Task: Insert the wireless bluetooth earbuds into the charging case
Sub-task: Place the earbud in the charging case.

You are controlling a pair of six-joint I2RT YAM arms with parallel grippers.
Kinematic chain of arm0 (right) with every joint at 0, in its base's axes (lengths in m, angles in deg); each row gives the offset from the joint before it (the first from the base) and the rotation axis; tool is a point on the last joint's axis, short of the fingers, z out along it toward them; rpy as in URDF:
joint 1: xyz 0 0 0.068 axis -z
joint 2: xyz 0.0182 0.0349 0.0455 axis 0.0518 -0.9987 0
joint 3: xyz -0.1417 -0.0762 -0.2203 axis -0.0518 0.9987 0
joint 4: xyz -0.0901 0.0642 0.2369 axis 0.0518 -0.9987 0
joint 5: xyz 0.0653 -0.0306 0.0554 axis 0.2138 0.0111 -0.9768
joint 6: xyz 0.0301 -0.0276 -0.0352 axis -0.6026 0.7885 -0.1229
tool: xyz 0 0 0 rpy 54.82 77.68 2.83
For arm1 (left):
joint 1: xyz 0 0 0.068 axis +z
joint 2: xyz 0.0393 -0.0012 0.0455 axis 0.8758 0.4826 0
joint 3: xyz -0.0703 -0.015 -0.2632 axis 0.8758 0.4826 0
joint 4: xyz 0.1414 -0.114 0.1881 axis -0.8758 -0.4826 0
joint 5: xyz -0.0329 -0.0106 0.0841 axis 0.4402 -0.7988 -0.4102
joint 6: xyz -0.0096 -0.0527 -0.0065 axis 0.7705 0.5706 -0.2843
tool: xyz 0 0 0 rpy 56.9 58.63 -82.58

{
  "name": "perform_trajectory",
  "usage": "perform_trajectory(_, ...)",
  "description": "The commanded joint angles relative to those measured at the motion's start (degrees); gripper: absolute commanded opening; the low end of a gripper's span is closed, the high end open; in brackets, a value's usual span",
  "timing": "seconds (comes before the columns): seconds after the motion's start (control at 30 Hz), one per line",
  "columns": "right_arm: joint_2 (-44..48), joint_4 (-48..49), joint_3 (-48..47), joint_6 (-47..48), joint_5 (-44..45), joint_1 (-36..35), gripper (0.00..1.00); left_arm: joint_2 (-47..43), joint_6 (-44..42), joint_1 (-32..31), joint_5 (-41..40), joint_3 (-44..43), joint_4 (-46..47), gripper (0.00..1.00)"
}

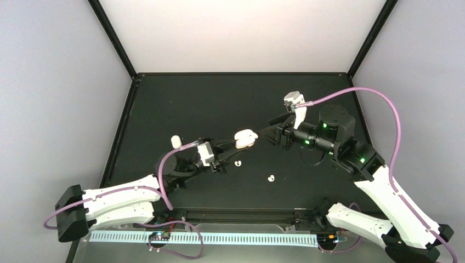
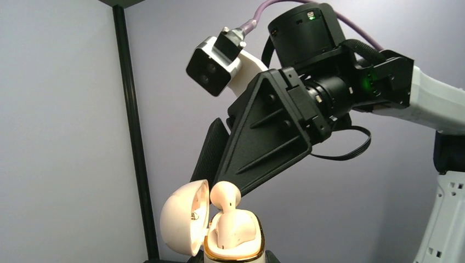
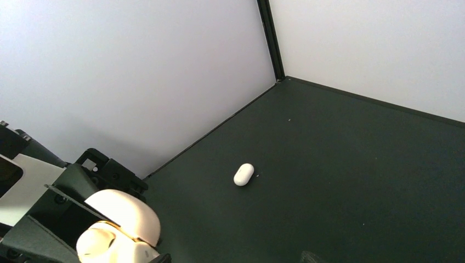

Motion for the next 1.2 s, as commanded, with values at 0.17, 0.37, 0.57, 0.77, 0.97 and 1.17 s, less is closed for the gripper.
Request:
perform_trajectory(0.17, 0.78, -0.58, -0.81, 1.16, -1.62, -0.08, 0.60, 1.58, -0.86, -0.36, -2.83, -1.02, 0.12, 0.02)
perform_trajectory(0.37, 0.77, -0.90, -0.63, 1.22, -2.59, -0.10, 0.60, 2.04, -0.81, -0.36, -3.72, -1.36, 0.12, 0.02)
perform_trajectory(0.57, 1.02, -1.66, -0.71, 1.43, -2.42, -0.12, 0.59, 2.70, -1.02, -0.36, -5.23, -1.98, -0.14, 0.02)
perform_trajectory(0.77, 1.63, -2.42, -0.54, 1.72, -1.32, -0.11, 0.59, 2.93, -1.15, -0.36, -6.94, -1.99, -0.14, 0.02)
perform_trajectory(0.97, 1.66, -2.33, -0.54, 1.70, -2.06, -0.11, 0.59, 3.19, -0.74, -0.36, -6.83, -1.81, 0.25, 0.02)
perform_trajectory(1.17, 1.96, -2.82, -0.37, 1.46, 2.69, -0.10, 0.59, 3.11, -0.62, -0.36, -6.55, -1.74, 0.56, 0.02)
